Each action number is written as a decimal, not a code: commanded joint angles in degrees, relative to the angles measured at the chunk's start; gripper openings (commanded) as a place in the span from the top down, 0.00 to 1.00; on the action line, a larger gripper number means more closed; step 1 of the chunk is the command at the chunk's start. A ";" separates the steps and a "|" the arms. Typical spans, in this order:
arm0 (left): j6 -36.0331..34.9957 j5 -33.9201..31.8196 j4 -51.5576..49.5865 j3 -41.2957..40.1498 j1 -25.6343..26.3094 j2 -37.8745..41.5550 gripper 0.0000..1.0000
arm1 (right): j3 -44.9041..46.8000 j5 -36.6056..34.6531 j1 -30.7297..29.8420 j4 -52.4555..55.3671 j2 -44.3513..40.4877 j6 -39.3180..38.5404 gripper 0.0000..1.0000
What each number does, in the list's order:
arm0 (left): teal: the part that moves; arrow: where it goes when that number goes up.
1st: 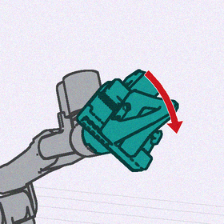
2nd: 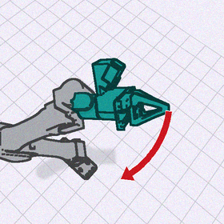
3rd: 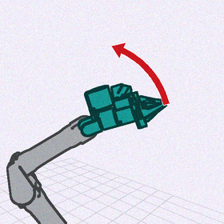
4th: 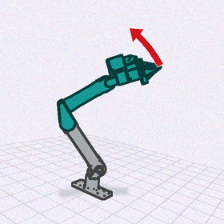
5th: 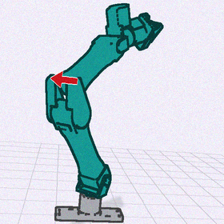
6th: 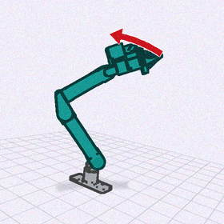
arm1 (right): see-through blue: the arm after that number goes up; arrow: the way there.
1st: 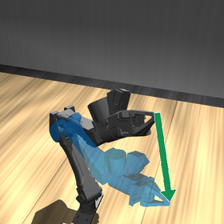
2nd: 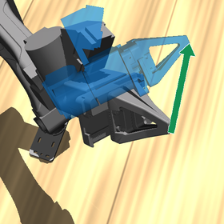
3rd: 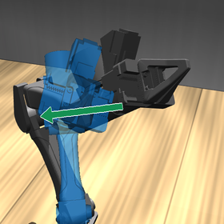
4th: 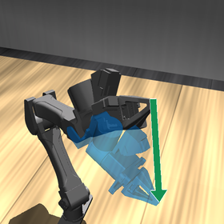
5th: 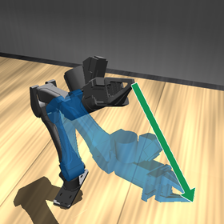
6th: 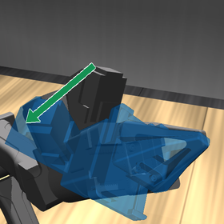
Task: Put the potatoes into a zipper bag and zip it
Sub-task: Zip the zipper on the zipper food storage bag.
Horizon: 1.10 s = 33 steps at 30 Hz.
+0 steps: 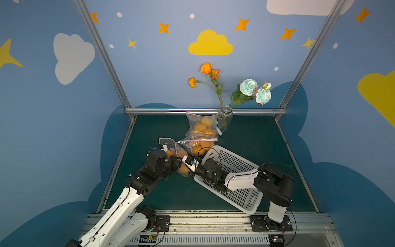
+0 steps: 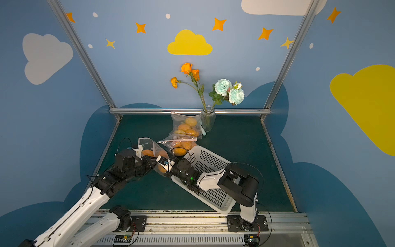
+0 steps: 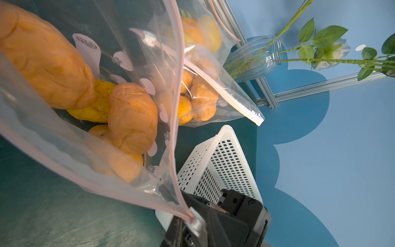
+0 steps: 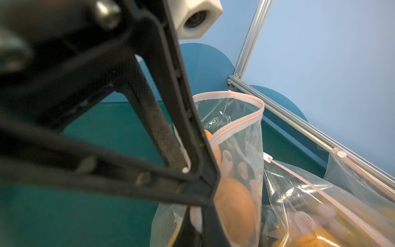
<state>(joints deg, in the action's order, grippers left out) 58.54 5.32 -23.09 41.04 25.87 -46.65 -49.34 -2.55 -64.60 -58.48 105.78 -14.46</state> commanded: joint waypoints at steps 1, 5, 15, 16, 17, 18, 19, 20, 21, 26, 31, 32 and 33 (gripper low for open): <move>-0.28 -1.01 -0.40 0.79 0.22 -0.66 0.77 | -1.57 0.17 -0.35 -1.11 0.57 -0.35 1.00; -0.18 -1.61 -0.48 1.15 0.19 -2.07 0.69 | -1.46 0.74 -0.48 -1.11 0.57 -0.54 1.00; -0.28 -3.56 -2.51 1.63 0.22 -1.32 0.76 | -1.37 -0.87 -0.62 -2.34 1.36 -0.57 1.00; -0.24 -4.10 -3.08 1.70 0.22 -1.00 0.77 | -1.37 -0.95 -0.62 -2.34 1.36 -0.53 1.00; -0.25 -4.34 -3.37 1.75 0.19 -0.75 0.78 | -1.41 -0.97 -0.62 -2.26 1.36 -0.57 1.00; -0.27 -4.57 -3.57 1.74 0.19 -0.47 0.78 | -1.37 -1.05 -0.57 -2.25 1.36 -0.49 1.00; -0.27 -4.62 -3.70 1.76 0.19 -0.24 0.78 | -1.37 -1.13 -0.62 -2.25 1.29 -0.50 1.00; -0.27 -4.64 -3.74 1.77 0.17 -0.09 0.79 | -1.41 -1.21 -0.62 -2.17 1.27 -0.48 1.00; -0.36 -4.62 -3.76 1.77 0.19 -0.01 0.80 | -1.46 -1.25 -0.57 -2.10 1.27 -0.42 1.00; -0.45 -5.13 -4.24 1.99 0.21 -0.34 0.88 | -1.29 -0.92 -0.53 -1.91 0.93 -0.30 1.00; -0.67 -5.31 -4.32 2.40 0.19 -1.50 0.91 | -0.78 0.41 -0.70 -1.64 0.24 0.21 1.00; -0.75 -5.51 -4.38 2.51 0.22 -1.73 0.92 | -0.55 0.60 -0.70 -1.68 -0.02 0.38 1.00; -0.99 -6.04 -4.57 2.67 0.18 -1.86 0.92 | -0.20 0.70 -0.70 -1.81 -0.28 0.53 1.00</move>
<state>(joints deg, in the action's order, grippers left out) 58.48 1.48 -26.09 42.15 26.06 -48.07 -49.52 -2.37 -65.08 -58.94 106.50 -14.90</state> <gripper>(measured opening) 0.108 0.038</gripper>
